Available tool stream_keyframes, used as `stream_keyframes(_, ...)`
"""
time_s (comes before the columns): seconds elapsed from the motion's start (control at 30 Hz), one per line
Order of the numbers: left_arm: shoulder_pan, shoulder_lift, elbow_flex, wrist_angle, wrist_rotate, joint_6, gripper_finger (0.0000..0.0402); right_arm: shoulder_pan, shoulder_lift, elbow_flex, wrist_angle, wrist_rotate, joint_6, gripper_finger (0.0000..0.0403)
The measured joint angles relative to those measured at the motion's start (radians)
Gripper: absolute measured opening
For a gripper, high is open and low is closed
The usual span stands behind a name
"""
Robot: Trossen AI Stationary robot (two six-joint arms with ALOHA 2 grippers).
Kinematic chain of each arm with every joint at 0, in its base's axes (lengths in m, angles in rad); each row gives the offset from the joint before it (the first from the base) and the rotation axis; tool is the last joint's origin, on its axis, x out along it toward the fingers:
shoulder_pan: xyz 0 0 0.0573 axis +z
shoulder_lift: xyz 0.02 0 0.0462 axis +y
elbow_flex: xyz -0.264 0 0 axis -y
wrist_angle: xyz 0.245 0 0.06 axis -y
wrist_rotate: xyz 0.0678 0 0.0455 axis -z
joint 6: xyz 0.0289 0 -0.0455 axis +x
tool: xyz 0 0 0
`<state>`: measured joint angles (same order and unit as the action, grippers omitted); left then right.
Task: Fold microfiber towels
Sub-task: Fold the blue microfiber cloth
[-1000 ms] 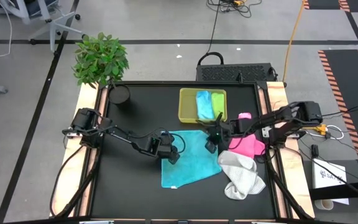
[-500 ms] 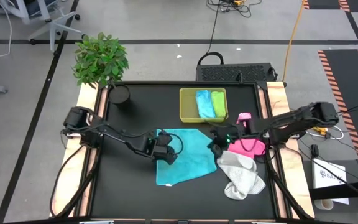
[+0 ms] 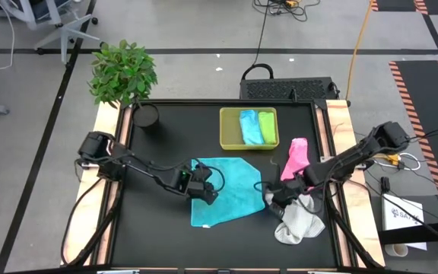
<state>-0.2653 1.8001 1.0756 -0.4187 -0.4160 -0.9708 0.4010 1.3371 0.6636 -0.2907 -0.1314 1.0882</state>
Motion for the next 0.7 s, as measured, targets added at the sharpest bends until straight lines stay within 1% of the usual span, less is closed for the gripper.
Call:
stream_keyframes(0.1,0.000,0.037,0.003,0.040,0.001,-0.008,0.0142,0.019,0.047,0.000,-0.045,0.001,0.031,0.0000)
stream_keyframes(0.27,-0.004,0.090,0.002,0.008,0.010,-0.029,0.0142,0.028,0.107,0.002,-0.108,-0.002,0.040,0.0000)
stream_keyframes(0.37,-0.006,0.109,0.007,-0.012,0.002,-0.034,0.0142,0.030,0.115,0.005,-0.201,-0.023,0.031,0.0000)
stream_keyframes(0.47,-0.004,0.109,0.007,-0.040,0.004,-0.037,0.0143,0.032,0.095,0.004,-0.329,-0.034,0.028,0.0000)
stream_keyframes(0.6,0.010,0.101,0.004,-0.045,-0.008,-0.031,0.0143,0.033,0.031,0.001,-0.485,-0.040,0.037,0.0000)
stream_keyframes(0.67,0.015,0.101,0.004,-0.043,-0.009,-0.030,0.0143,0.031,-0.010,-0.006,-0.499,-0.044,0.054,0.0000)
stream_keyframes(0.7,0.016,0.101,0.004,-0.042,-0.009,-0.030,0.0143,0.029,-0.035,-0.008,-0.475,-0.048,0.067,0.0000)
